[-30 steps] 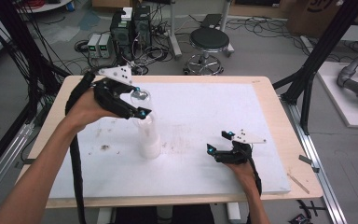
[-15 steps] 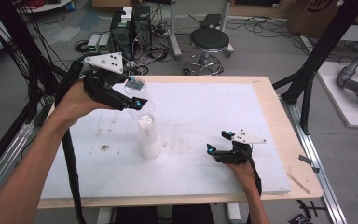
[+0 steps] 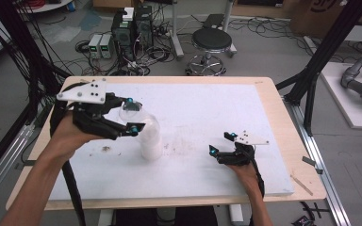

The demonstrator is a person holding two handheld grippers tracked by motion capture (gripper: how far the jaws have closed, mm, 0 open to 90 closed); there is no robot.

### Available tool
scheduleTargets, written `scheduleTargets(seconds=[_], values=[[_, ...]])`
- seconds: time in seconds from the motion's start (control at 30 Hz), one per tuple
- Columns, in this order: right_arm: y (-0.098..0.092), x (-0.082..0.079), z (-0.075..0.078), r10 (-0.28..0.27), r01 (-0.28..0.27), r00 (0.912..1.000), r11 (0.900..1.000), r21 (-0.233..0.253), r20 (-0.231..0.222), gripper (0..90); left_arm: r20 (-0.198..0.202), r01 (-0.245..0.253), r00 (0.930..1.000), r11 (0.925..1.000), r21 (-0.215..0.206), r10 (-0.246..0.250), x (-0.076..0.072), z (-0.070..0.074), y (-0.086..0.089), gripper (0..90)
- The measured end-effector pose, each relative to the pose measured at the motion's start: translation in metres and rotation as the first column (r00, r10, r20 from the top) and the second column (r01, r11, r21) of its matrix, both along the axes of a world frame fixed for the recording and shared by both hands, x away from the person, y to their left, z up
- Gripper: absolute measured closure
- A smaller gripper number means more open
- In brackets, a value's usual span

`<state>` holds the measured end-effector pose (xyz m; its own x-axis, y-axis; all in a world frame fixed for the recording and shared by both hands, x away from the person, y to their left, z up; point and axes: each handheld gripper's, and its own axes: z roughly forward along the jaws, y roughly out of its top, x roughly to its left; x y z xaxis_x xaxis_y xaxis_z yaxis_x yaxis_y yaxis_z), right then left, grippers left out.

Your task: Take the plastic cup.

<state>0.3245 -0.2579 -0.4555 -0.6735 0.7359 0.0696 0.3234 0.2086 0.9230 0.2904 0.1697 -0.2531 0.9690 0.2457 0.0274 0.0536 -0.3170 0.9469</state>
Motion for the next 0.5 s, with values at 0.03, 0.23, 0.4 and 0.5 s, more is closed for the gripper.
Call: scheduleTargets(seconds=[0.03,0.23,0.4,0.5], values=[[0.000,0.000,0.000,0.000,0.000,1.0000,1.000,0.000,0.000,14.3,-0.001,0.005,1.0000,0.9999,-0.010,-0.005,-0.003,-0.005,-0.001,39.9],[0.001,-0.001,0.000,-0.002,0.002,0.9999,1.000,-0.004,0.013,14.3,-0.017,0.037,0.9991,0.9951,-0.092,-0.038,-0.018,-0.044,-0.008,39.9],[0.001,-0.001,0.000,0.000,0.000,0.9999,1.000,-0.007,0.012,14.4,-0.015,0.052,0.9984,0.9917,-0.117,-0.054,-0.025,-0.073,-0.017,39.9],[0.001,-0.001,0.000,-0.001,0.002,0.9999,1.000,-0.008,0.010,14.3,-0.015,0.053,0.9984,0.9905,-0.127,-0.055,-0.028,-0.087,-0.020,39.9]])
